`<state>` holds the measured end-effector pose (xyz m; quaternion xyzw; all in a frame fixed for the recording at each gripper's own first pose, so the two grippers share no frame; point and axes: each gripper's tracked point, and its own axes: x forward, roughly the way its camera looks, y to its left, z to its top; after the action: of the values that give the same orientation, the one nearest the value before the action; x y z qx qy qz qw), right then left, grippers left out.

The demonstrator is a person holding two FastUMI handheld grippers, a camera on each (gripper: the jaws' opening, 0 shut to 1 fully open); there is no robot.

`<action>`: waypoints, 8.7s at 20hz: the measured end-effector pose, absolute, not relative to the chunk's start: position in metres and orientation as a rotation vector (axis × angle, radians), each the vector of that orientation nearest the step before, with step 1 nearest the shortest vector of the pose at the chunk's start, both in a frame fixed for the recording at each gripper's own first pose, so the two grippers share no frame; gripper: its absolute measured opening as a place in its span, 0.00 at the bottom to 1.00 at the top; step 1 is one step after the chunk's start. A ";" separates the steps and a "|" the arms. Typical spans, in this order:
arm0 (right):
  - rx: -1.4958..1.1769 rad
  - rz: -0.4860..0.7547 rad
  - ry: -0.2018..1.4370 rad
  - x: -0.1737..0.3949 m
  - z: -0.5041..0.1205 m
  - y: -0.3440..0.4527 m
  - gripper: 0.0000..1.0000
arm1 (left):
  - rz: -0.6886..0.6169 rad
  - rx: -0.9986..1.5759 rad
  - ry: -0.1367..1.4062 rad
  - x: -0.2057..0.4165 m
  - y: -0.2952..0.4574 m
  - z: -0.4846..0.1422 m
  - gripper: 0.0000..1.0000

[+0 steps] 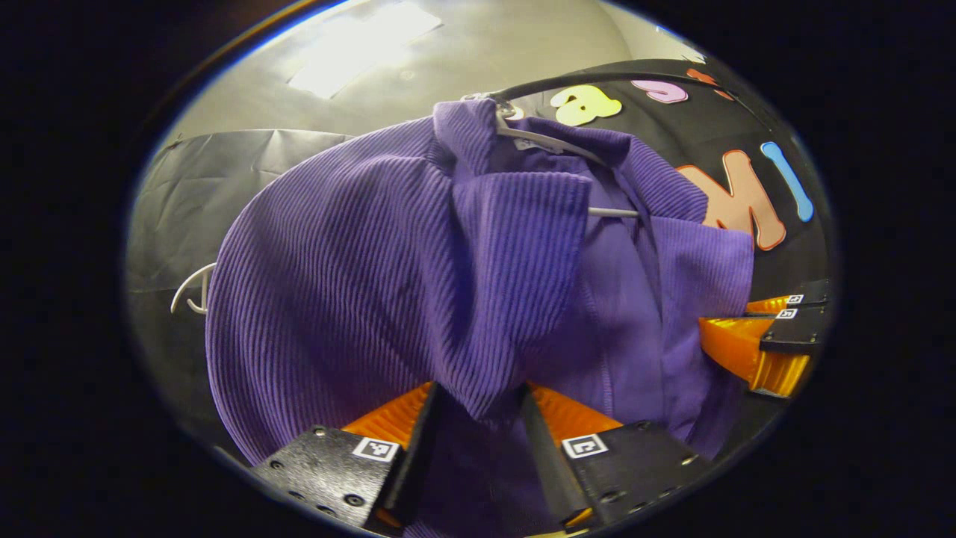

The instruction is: Grasp the clothes on the hanger with both hands and then place them into the laundry hamper below.

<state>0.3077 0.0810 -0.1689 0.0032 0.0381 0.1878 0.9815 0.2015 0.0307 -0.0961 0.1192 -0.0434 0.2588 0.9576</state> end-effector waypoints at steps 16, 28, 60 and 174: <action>-0.097 0.211 0.092 0.304 -0.158 0.068 0.00 | 0.007 0.053 -0.079 0.107 -0.014 -0.052 0.00; -0.162 -0.062 0.063 0.341 -0.120 0.029 0.00 | -0.027 0.016 -0.174 0.045 0.108 0.027 0.00; 0.045 -0.322 -0.011 0.484 -0.072 -0.067 0.00 | 0.114 -0.002 -0.220 0.161 0.175 0.058 0.00; 0.073 -0.205 0.508 0.120 -0.447 0.031 1.00 | -0.060 -0.009 0.264 0.143 0.011 -0.353 0.99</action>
<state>0.1197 0.0314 -0.4473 0.0360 0.2508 -0.1014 0.9621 0.1433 0.0110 -0.3530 -0.0045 0.1317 -0.0301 0.9908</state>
